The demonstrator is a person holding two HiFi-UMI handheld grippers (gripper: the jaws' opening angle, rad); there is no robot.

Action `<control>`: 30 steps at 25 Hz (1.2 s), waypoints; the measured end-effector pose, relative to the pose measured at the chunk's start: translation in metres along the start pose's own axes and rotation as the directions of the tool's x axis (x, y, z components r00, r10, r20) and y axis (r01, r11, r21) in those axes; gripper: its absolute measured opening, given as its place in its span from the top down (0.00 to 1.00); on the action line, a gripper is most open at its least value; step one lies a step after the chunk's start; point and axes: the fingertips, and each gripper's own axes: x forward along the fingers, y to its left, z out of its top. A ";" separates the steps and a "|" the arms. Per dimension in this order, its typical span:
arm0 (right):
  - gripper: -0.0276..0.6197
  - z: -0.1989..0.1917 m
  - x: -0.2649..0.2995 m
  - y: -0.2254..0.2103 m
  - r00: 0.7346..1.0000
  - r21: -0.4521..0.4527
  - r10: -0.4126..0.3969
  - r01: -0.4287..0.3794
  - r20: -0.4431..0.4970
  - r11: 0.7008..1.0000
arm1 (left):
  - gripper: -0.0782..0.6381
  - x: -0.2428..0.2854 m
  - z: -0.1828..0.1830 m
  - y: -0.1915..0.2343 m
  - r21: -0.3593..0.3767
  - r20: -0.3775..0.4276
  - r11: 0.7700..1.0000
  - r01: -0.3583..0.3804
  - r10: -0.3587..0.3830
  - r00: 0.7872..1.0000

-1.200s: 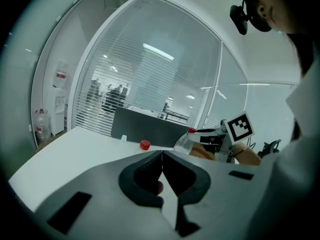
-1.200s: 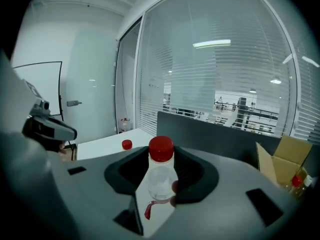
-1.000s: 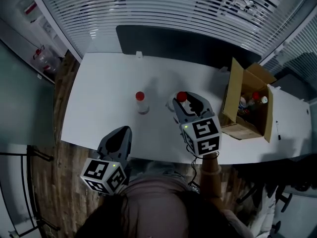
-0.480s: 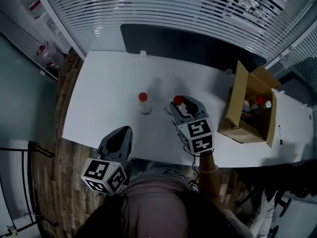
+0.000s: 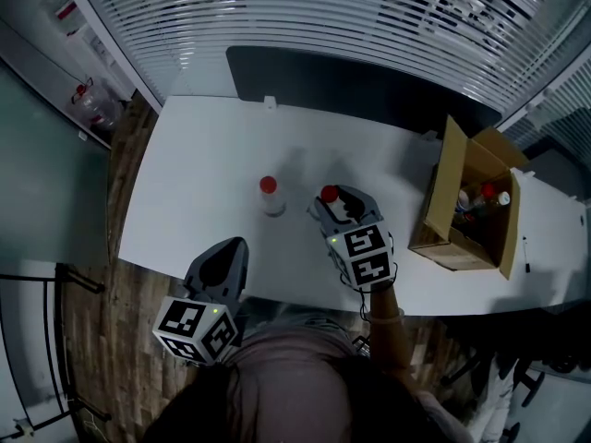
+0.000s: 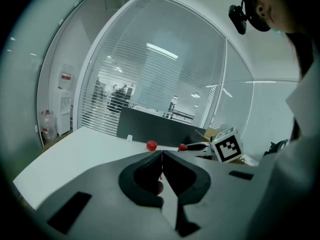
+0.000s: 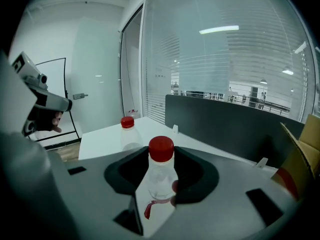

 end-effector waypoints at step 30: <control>0.68 -0.003 -0.002 0.009 1.000 0.019 0.003 -0.003 -0.021 1.000 | 0.88 0.016 0.008 -0.008 0.019 -0.023 0.997 0.075 -0.074 0.997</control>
